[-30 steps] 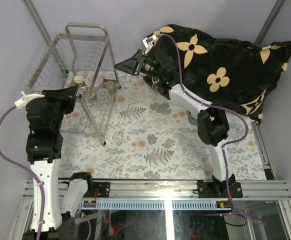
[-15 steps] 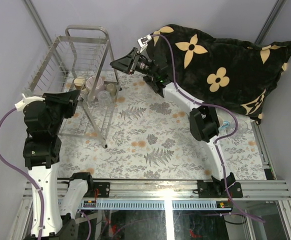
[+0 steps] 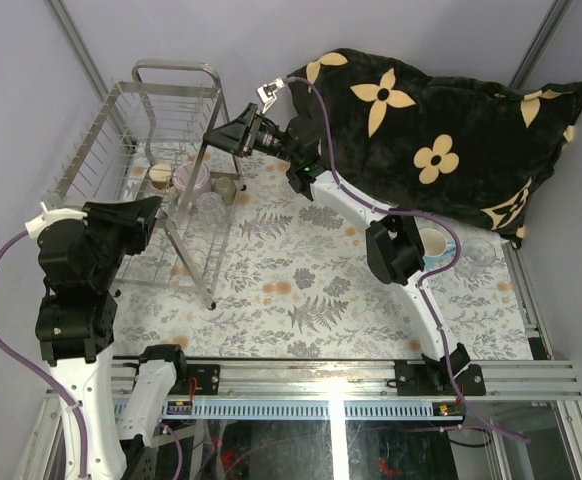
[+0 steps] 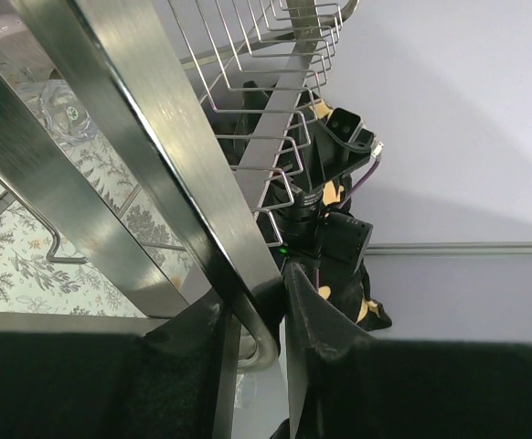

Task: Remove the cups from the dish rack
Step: Move the dish rack to the center of the board.

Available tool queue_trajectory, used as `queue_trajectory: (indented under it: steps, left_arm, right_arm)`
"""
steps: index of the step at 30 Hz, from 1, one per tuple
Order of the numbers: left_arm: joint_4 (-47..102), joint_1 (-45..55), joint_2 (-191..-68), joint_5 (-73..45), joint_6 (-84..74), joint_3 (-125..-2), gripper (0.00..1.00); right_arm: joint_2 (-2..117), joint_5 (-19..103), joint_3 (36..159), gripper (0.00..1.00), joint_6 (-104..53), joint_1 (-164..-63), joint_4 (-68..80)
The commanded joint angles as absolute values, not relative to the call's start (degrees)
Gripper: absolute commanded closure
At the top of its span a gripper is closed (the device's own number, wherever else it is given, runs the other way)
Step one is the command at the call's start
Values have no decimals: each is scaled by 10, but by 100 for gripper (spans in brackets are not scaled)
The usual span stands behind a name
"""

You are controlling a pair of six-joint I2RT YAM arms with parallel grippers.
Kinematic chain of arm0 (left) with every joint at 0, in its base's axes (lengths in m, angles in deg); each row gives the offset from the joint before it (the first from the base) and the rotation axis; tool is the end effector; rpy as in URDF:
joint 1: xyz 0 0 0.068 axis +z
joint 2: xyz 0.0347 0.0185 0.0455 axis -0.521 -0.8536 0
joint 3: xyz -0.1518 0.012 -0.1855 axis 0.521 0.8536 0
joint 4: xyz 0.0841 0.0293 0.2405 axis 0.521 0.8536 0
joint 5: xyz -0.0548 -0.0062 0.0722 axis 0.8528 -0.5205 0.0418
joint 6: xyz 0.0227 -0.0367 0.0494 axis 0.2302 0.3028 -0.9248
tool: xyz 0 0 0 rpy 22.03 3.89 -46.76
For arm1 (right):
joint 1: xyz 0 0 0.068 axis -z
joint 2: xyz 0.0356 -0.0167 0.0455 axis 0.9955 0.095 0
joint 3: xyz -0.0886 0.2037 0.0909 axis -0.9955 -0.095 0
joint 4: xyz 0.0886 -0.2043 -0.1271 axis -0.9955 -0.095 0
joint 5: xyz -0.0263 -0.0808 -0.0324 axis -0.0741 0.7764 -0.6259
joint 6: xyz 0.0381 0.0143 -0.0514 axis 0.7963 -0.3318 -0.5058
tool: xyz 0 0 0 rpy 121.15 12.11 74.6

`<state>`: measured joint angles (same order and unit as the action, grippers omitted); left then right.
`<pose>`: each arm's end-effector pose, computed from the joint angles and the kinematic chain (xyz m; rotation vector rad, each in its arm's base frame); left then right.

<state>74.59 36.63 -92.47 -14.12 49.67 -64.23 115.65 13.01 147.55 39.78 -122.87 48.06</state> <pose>0.1272 0.0044 0.4196 -0.9846 1.5535 -0.8884 0.4059 0.3599 0.3241 -0.3053 1.4139 1.9904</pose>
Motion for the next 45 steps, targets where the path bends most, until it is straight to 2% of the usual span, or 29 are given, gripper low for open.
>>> queue_trajectory:
  steps: [1,7,9,15,24,34,45]
  left_arm:
    - [618,361,-896,-80,432,-693,100]
    - [624,361,-893,-76,432,-689,100]
    - [627,361,-894,-78,430,-689,100]
    - [640,361,-893,-87,425,-692,100]
    - [656,361,-894,-98,416,-687,100]
    - [663,361,-902,-106,399,-678,100]
    - [670,361,-916,-131,374,-681,100]
  right_arm:
    - [1157,143,1511,27,409,-1240,512]
    - [1163,153,1514,28,417,-1244,536]
    - [1163,156,1513,36,421,-1244,553]
    - [1146,165,1486,45,416,-1244,588]
    - [1109,174,1429,77,400,-1240,627]
    - [1029,187,1313,75,378,-1220,668]
    - [967,186,1249,74,347,-1207,673]
